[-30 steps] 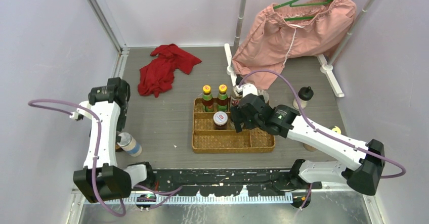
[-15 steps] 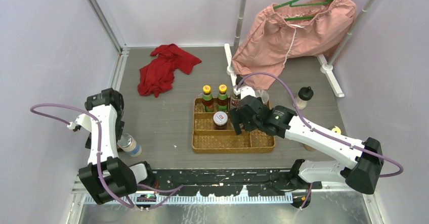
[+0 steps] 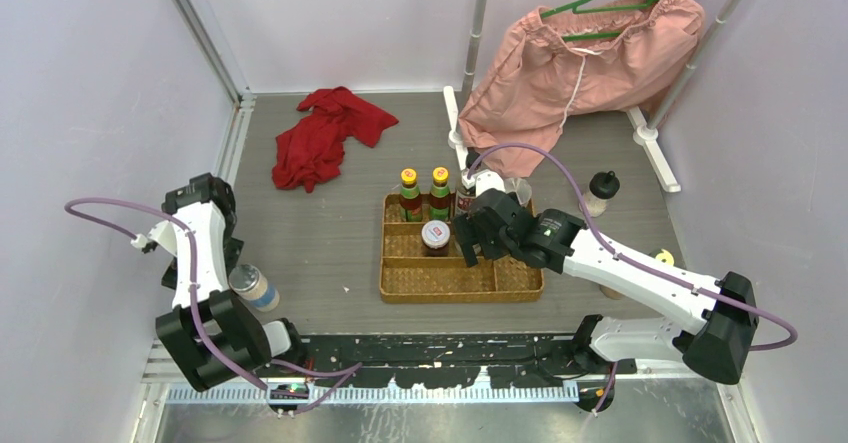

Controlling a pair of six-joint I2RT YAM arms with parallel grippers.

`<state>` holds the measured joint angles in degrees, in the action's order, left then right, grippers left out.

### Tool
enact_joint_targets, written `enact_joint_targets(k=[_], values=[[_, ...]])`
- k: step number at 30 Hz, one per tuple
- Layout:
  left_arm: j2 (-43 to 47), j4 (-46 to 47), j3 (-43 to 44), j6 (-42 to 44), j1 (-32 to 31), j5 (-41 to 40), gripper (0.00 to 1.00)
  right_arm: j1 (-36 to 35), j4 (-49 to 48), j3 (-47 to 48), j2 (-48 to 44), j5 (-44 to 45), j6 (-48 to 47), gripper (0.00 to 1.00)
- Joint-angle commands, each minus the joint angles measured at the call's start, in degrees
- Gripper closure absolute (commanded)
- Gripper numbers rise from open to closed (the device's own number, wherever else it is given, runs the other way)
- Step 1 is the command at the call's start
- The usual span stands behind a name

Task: Organize the condiment bottles
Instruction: Pick up the bottle from the corner of the board.

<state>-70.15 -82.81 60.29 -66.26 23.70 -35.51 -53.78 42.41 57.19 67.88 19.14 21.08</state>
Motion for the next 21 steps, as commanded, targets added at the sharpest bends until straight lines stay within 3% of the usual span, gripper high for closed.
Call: enact_joint_targets(k=[1,13,21], values=[[-1.03,6.91,0.06,6.12,1.01,1.52,0.06,0.25,-1.24,0.03,0.10,0.14,-0.43,0.07],[-2.72,13.39,0.45,12.88,1.02,2.96,0.08,0.36,-3.09,0.91,3.48,-1.02,-0.44,0.07],[-5.27,13.39,3.33,13.98,1.08,0.73,0.01,0.39,-2.83,0.96,3.99,-0.86,-0.93,0.07]])
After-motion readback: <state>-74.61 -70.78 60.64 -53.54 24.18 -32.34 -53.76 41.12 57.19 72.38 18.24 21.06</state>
